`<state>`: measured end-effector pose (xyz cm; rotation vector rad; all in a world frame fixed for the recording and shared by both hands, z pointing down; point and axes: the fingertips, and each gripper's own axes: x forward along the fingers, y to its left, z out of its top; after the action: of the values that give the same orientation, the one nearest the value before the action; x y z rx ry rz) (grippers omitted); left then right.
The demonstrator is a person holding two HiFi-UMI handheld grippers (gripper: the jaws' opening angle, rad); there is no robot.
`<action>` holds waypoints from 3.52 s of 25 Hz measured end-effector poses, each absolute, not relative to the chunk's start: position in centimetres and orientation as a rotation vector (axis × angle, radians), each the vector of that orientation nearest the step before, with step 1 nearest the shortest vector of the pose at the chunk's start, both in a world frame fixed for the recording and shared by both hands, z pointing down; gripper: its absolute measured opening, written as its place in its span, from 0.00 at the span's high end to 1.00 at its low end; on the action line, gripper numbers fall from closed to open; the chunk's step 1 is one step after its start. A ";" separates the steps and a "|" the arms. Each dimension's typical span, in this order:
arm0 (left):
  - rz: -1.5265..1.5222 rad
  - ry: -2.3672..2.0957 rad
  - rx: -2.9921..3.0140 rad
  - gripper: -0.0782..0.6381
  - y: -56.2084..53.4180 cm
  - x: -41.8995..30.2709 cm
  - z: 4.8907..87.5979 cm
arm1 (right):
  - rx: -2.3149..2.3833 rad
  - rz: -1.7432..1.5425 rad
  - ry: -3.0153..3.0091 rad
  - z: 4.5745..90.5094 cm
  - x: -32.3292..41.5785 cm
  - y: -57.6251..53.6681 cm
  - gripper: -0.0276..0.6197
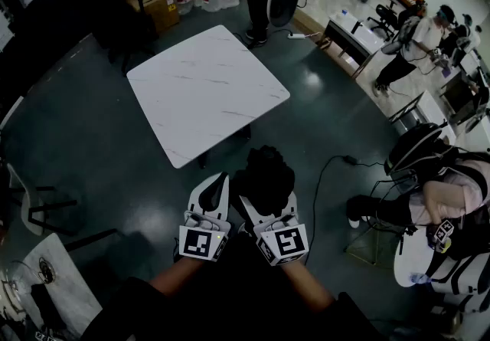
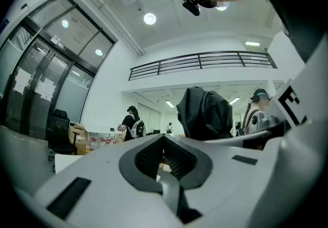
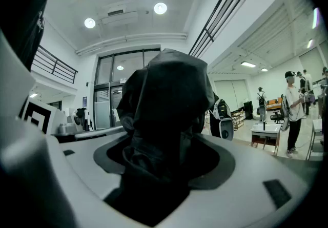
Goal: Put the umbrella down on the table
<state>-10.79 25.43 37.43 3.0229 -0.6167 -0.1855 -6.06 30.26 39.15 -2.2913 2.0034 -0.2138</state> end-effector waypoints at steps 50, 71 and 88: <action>-0.096 -0.532 2.899 0.88 6.9 1.9 41.7 | -2.412 -0.500 1.903 44.1 8.9 15.2 0.43; -0.115 -0.648 2.834 0.88 -6.6 4.0 42.9 | -2.481 -0.565 1.879 46.5 16.0 2.4 0.43; 0.059 -1.015 2.742 0.88 -16.6 10.7 46.3 | -2.134 -0.788 2.329 53.1 21.3 -11.9 0.43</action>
<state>10.70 -16.65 46.25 2.7416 -1.0154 0.0592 21.34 -11.94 53.12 -2.1344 2.3288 -0.7884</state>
